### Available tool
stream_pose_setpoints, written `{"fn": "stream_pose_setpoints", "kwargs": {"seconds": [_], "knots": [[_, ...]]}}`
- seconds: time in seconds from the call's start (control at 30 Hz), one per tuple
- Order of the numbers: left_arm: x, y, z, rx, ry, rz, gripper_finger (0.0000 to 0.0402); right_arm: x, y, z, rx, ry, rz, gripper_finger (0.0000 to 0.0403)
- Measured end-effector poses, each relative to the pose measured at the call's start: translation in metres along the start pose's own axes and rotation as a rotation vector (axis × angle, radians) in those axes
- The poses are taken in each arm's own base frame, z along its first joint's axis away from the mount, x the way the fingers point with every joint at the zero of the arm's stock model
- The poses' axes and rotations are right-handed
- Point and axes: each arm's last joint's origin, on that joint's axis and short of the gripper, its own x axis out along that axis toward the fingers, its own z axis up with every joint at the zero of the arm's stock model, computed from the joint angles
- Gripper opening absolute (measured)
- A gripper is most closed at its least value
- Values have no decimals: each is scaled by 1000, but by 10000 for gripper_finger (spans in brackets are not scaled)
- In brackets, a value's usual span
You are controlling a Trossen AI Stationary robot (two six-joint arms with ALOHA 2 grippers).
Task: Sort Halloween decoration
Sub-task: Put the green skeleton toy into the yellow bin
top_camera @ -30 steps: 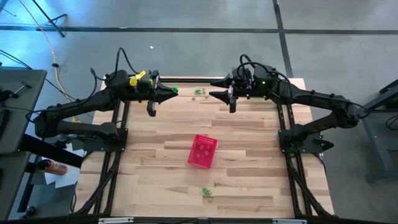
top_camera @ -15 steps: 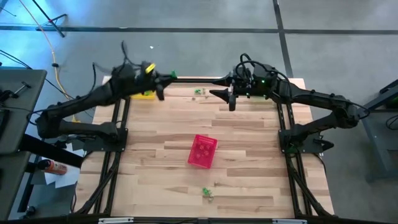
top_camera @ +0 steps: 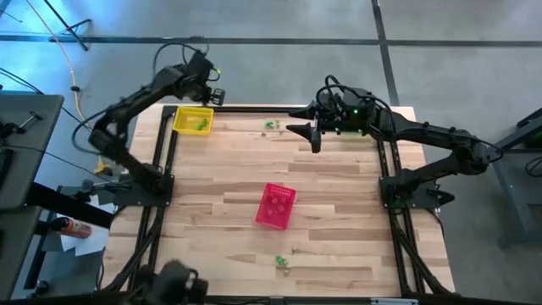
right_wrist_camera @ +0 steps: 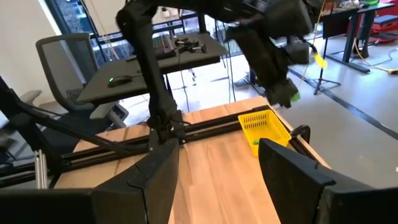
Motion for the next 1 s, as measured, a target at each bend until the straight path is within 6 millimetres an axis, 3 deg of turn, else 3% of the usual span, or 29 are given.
{"fn": "stream_pose_setpoints", "kwargs": {"seconds": [0.2,0.43,0.73,1.0], "knots": [[65,13,-1,-55,239,111,7,0,0,-3,9,34,-4,216],[110,15,-12,-65,434,121,7,0,-1,-6,16,64,-7,216],[119,15,-20,-58,538,127,17,0,-1,-8,17,83,-10,216],[117,16,-23,-46,574,138,76,0,-1,-8,19,83,-9,216]]}}
